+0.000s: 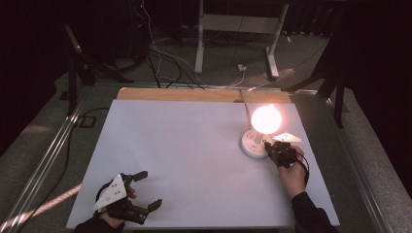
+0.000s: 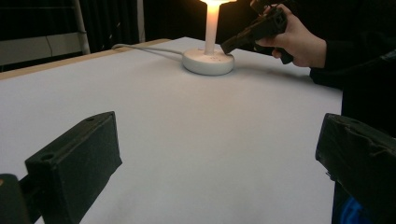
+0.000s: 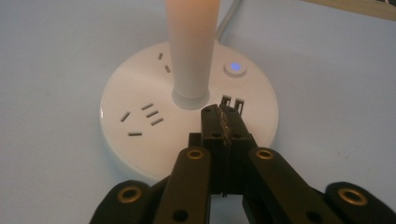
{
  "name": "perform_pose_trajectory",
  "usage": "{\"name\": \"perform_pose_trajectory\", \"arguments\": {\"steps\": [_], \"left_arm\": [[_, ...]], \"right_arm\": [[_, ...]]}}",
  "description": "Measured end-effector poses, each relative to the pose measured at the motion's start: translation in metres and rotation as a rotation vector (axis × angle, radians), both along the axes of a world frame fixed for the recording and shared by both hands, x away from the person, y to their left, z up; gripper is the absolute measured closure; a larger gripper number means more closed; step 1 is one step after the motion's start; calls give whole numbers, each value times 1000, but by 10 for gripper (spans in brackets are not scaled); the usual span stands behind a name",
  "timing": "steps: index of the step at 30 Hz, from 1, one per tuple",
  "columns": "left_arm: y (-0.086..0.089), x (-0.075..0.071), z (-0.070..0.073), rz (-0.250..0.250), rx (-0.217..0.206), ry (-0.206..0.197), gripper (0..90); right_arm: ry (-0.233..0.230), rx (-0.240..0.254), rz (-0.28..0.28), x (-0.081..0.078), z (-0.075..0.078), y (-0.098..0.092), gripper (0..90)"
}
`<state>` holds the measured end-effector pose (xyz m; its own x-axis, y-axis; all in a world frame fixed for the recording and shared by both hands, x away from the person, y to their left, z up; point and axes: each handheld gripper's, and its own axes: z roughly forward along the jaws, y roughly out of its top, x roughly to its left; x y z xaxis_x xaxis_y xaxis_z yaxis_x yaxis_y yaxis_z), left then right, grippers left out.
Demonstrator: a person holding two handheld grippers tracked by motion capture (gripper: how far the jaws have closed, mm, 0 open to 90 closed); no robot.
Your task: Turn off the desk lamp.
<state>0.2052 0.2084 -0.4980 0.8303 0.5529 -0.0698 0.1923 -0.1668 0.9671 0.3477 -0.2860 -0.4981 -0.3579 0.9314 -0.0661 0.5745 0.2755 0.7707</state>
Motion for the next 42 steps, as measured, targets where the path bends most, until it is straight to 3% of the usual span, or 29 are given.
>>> {"name": "perform_pose_trajectory", "arguments": {"steps": [11, 28, 42], "left_arm": [[0, 0, 0, 0, 1, 2, 6], [0, 0, 0, -1, 0, 2, 6], [0, 0, 0, 0, -1, 2, 6]], "right_arm": [[-46, 26, -17, -5, 18, -4, 896], [-6, 4, -11, 0, 2, -1, 895], [8, 0, -12, 2, -1, -2, 895]]}}
